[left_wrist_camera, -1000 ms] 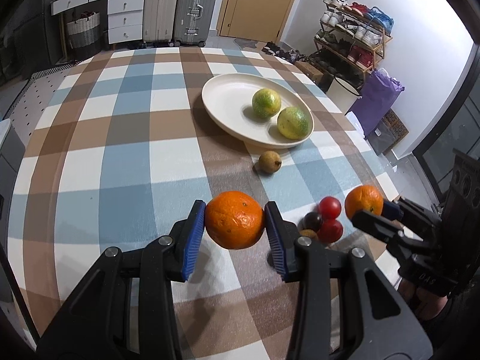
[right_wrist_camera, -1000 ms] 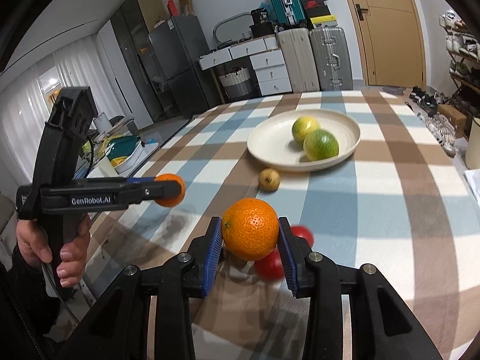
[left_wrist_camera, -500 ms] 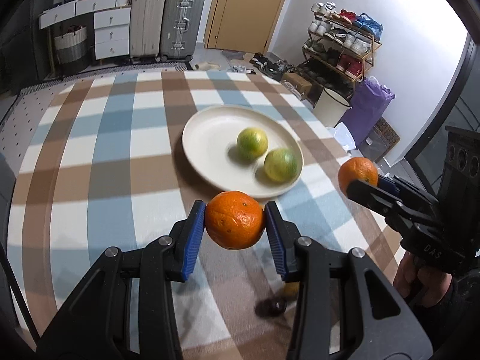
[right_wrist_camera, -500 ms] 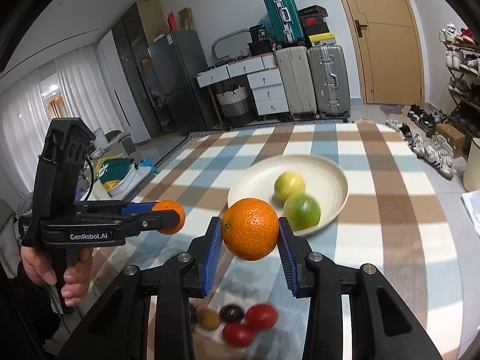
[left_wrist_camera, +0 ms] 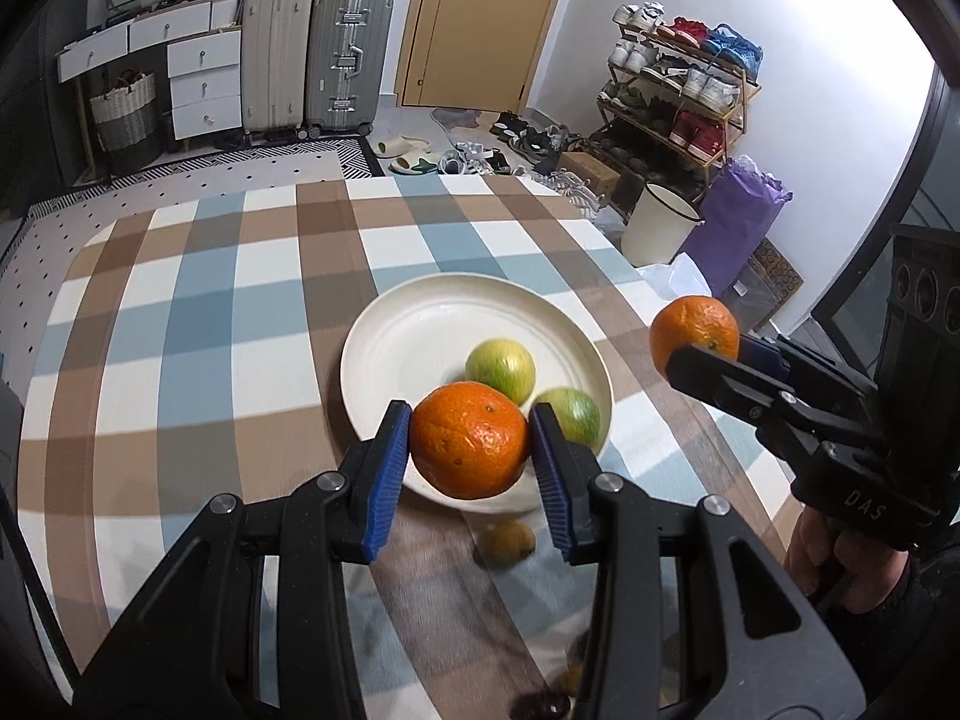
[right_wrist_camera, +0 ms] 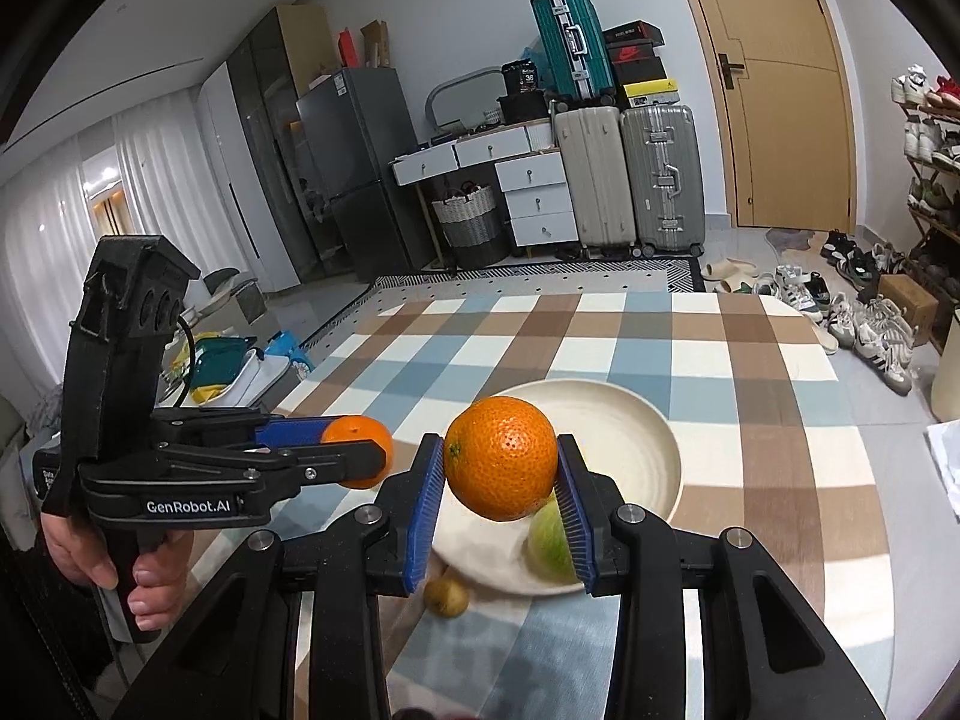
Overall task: Organize fruits
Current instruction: 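Carry both oranges onto the cream plate and open both tools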
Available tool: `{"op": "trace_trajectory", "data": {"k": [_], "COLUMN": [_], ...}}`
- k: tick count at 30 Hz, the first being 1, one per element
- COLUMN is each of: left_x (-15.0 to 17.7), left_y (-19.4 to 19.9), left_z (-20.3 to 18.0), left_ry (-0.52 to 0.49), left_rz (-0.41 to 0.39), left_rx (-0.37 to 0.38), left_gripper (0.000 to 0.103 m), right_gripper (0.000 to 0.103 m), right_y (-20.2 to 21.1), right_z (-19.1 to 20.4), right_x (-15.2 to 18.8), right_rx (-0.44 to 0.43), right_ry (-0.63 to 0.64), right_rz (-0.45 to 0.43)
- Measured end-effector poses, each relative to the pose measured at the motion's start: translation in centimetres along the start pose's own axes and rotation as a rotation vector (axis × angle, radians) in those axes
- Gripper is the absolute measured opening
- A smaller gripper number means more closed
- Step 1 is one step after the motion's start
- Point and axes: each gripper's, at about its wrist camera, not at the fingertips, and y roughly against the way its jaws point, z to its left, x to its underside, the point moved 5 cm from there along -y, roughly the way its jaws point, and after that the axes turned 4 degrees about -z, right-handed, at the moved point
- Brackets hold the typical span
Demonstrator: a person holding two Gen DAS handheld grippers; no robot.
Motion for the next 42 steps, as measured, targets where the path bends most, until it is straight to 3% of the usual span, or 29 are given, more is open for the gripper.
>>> {"op": "trace_trajectory", "data": {"k": [12, 19, 37, 39, 42], "left_x": [-1.3, -0.6, 0.2, 0.1, 0.0], "left_y": [-5.2, -8.0, -10.8, -10.7, -10.5], "left_z": [0.5, 1.3, 1.4, 1.5, 1.2], "left_ry": [0.0, 0.013, 0.024, 0.03, 0.017], "left_rz": [0.051, 0.093, 0.138, 0.131, 0.124], "left_rx": [0.01, 0.021, 0.038, 0.038, 0.042], "left_gripper": [0.037, 0.037, 0.037, 0.037, 0.04], "right_gripper": [0.037, 0.037, 0.037, 0.039, 0.062], "right_y": [-4.3, -6.4, -8.4, -8.5, -7.6], "right_z": [-3.6, -5.9, -6.9, -6.8, -6.8], "right_x": [-0.4, 1.2, 2.6, 2.7, 2.3], "right_rx": [0.008, 0.081, 0.133, 0.14, 0.134], "right_ry": [-0.107, -0.17, -0.174, -0.165, -0.167], "right_rz": [0.068, 0.124, 0.178, 0.183, 0.153]}}
